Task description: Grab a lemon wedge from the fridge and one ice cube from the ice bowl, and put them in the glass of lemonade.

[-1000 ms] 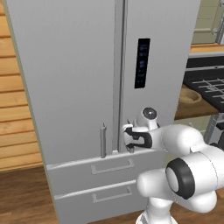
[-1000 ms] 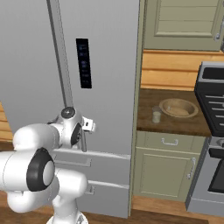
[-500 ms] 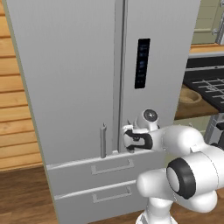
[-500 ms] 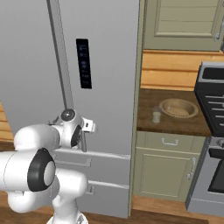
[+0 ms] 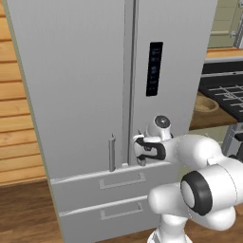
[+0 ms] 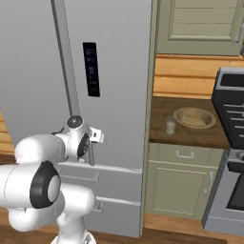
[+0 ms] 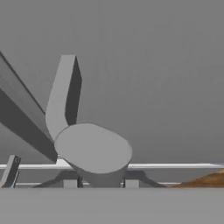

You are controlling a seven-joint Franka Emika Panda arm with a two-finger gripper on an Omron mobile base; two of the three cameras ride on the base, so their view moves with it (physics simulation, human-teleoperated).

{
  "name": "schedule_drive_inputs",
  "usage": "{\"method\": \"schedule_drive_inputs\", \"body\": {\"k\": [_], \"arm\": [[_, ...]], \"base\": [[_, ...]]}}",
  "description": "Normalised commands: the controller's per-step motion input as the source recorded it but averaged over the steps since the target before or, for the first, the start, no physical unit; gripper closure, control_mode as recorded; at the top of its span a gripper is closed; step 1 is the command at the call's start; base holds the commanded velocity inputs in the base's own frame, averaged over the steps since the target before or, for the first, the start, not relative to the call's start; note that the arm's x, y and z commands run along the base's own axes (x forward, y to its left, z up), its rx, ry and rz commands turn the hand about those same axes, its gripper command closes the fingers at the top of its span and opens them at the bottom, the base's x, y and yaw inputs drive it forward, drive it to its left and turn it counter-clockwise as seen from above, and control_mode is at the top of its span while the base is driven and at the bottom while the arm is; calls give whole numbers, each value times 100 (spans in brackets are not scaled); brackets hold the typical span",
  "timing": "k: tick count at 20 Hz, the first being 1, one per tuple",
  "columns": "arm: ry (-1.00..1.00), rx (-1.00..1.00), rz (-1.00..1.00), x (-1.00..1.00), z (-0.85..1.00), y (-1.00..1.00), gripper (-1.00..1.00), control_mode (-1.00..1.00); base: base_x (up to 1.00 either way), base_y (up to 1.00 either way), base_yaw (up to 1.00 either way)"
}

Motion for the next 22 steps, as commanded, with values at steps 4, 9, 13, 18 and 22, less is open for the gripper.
{"method": "schedule_drive_inputs", "body": {"k": [4, 9, 13, 18, 22], "arm": [[-24, 0, 0, 1, -57, 0, 100, -100], [-2, 0, 0, 3, -6, -16, 100, -100], [9, 0, -3, -4, 9, -56, 100, -100], [0, 1, -7, -26, 0, -64, 100, -100], [0, 2, -7, -29, 0, -63, 100, -100]], "base": [[0, 0, 0], [0, 0, 0], [0, 0, 0], [0, 0, 0], [0, 0, 0]]}}
